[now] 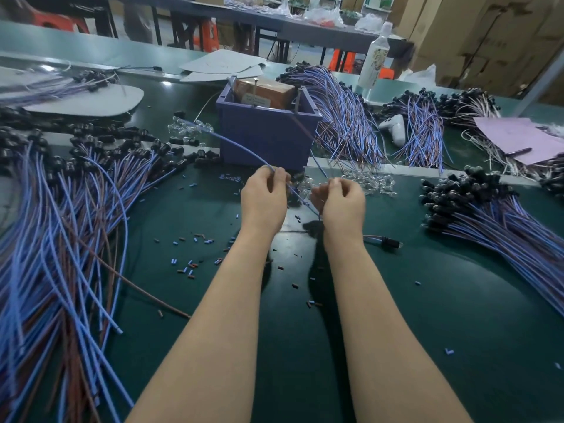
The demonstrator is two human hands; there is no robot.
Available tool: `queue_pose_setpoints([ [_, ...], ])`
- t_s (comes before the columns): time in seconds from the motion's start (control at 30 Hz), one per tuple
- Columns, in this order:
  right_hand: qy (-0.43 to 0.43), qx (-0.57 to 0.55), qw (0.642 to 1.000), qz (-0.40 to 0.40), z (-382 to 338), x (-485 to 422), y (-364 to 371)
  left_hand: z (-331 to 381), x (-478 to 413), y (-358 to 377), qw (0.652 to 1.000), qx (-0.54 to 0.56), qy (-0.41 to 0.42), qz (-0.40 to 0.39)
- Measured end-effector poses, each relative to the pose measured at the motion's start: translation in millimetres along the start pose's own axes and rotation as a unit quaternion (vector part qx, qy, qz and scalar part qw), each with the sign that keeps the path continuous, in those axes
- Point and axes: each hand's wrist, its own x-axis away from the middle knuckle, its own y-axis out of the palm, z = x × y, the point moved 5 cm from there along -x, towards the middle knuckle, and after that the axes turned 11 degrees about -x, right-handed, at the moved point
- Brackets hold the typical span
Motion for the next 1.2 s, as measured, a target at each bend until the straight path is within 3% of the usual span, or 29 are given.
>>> queue_pose_setpoints([
  [0.13, -0.08, 0.056, 0.995, 0.038, -13.4, 5.7, -4.4, -2.2, -2.0, 1.2, 0.999, 0.037, -0.02, 0.009],
  [0.33, -0.147, 0.16, 0.976, 0.002, -18.4, 11.1, 1.1, 1.6, -1.9, -2.6, 0.998, -0.022, 0.039, 0.047],
  [0.73, -0.155, 0.217, 0.963, -0.027, -19.1, 20.9, 9.1, -2.2, -3.4, 4.4, 0.997, -0.066, 0.025, -0.017],
  [1.2, -0.118, 0.254, 0.96, -0.025, -13.8, 20.4, 11.4, -1.3, -1.8, 3.6, 0.998, -0.059, 0.03, -0.015],
])
